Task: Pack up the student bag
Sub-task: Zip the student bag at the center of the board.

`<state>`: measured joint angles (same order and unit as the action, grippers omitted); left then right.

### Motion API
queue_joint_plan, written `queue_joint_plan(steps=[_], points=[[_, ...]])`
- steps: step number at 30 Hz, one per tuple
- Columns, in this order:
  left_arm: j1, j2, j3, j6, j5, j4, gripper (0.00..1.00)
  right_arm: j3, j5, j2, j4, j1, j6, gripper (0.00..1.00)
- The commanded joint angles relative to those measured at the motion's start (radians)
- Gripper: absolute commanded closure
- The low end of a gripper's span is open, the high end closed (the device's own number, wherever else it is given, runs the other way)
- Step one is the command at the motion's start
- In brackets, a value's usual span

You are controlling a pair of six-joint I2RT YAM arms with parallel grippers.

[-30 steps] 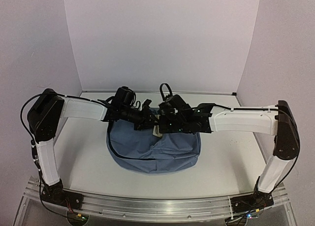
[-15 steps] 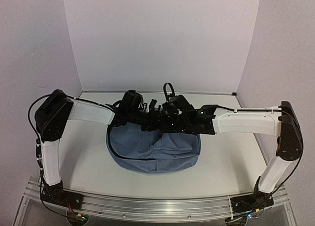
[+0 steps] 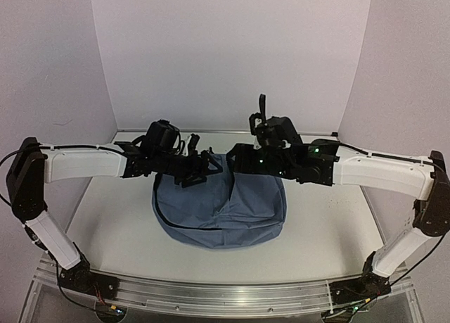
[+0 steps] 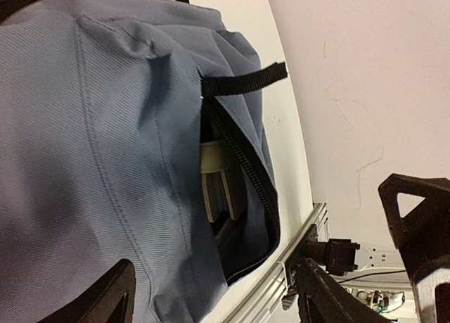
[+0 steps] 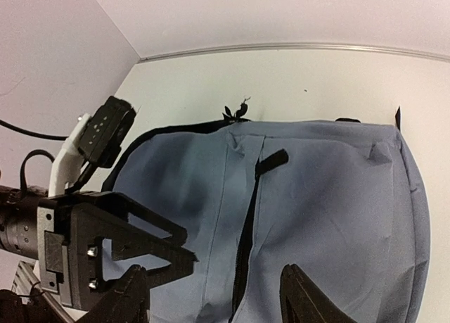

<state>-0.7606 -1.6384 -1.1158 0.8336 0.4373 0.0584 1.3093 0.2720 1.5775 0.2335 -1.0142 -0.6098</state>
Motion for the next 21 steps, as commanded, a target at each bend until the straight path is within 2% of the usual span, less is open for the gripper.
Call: queue_joint_plan(steps=[1,5,9,16,21], points=[[0.042,0.077,0.022,-0.039,-0.076,0.105,0.21,0.057,-0.082,0.025,-0.006,0.072,0.056,0.40],[0.073,0.099,0.015,-0.036,-0.078,0.099,0.21,0.102,-0.174,0.097,-0.005,0.129,0.089,0.42],[0.087,0.084,-0.024,-0.030,-0.063,0.074,0.25,0.142,-0.251,0.159,-0.015,0.166,0.118,0.45],[0.091,-0.040,-0.150,-0.029,-0.022,0.035,0.31,0.171,-0.289,0.231,-0.060,0.202,0.146,0.53],[0.092,-0.143,-0.215,0.005,0.032,-0.032,0.41,0.182,-0.290,0.265,-0.100,0.216,0.178,0.60]])
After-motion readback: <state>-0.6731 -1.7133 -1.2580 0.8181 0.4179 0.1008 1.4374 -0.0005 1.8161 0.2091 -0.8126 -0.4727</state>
